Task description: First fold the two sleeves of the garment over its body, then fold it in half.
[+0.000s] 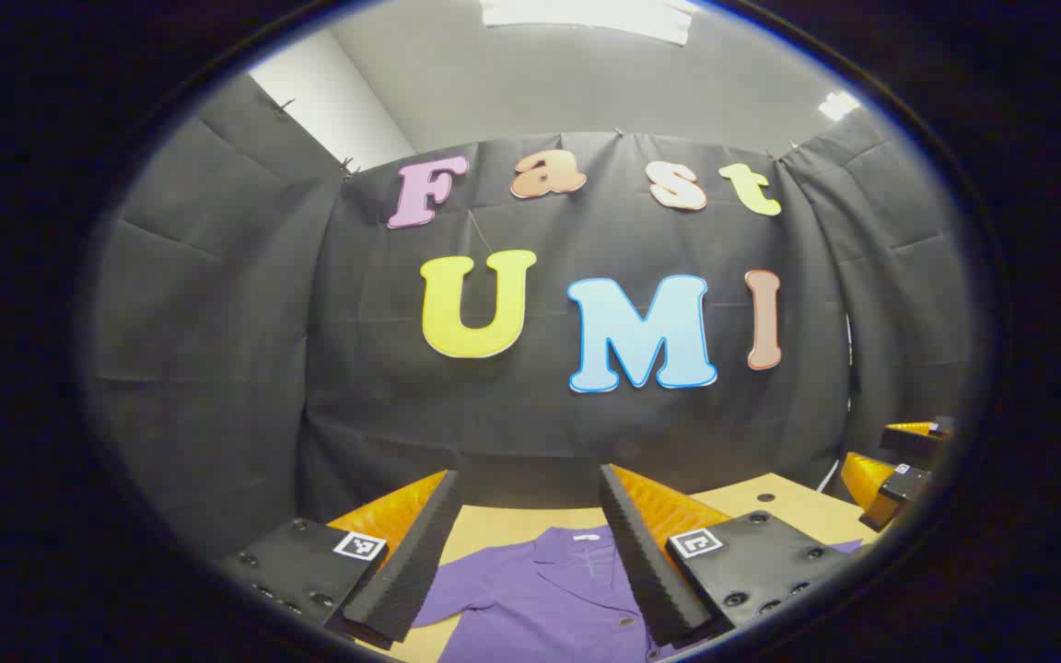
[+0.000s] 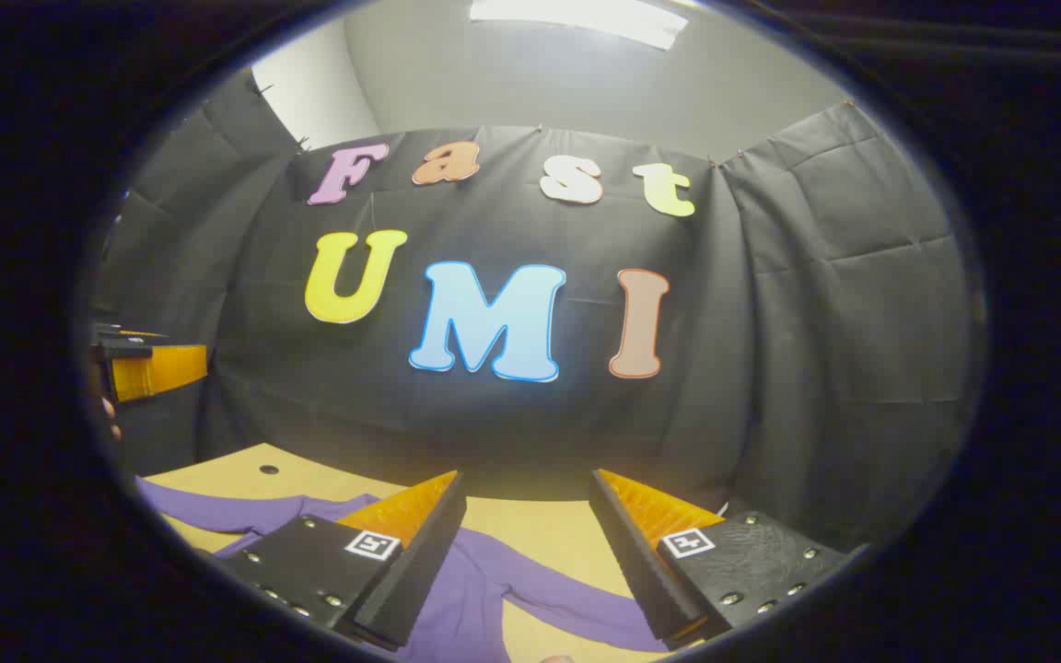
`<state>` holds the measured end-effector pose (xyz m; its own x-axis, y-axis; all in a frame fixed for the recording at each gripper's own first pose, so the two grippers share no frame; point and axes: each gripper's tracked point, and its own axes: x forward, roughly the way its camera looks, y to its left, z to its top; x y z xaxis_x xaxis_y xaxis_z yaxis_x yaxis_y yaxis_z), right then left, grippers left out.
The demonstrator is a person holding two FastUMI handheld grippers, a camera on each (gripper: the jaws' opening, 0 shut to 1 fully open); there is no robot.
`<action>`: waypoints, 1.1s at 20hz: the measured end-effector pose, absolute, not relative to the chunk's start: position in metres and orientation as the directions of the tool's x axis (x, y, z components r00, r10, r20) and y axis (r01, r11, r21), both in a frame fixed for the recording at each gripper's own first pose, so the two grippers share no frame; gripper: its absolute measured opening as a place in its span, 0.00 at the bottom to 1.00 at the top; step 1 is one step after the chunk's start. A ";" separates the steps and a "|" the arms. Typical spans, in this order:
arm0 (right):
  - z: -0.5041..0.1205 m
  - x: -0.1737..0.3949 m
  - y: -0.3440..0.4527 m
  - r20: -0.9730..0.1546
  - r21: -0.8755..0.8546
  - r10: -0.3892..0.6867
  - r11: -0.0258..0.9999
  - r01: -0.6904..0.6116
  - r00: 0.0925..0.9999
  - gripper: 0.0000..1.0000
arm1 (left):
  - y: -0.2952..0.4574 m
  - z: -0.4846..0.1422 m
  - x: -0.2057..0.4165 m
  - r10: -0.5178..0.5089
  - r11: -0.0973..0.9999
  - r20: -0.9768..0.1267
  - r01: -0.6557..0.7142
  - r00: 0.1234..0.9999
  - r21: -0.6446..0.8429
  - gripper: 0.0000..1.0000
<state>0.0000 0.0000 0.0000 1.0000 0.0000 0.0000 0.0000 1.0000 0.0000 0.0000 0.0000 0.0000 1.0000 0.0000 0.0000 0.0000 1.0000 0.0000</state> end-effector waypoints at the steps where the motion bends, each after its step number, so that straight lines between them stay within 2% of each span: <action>1: -0.004 -0.001 -0.001 -0.013 -0.002 -0.011 1.000 0.011 1.000 0.88 | 0.001 -0.001 0.002 -0.007 1.000 0.001 0.007 1.000 0.005 0.94; 13: -0.017 0.000 0.000 -0.053 -0.055 -0.009 0.998 0.006 0.999 0.88 | 0.013 -0.018 0.010 0.009 1.000 -0.010 -0.009 1.000 0.027 0.94; 17: -0.012 0.001 -0.007 -0.030 -0.061 -0.016 0.998 0.014 0.999 0.88 | 0.016 -0.017 0.010 0.032 0.999 -0.006 -0.032 0.999 0.040 0.94; 22: -0.014 -0.004 -0.010 -0.030 -0.074 -0.046 0.996 0.044 0.998 0.88 | 0.003 -0.007 0.015 -0.023 1.000 0.023 0.023 0.999 0.021 0.94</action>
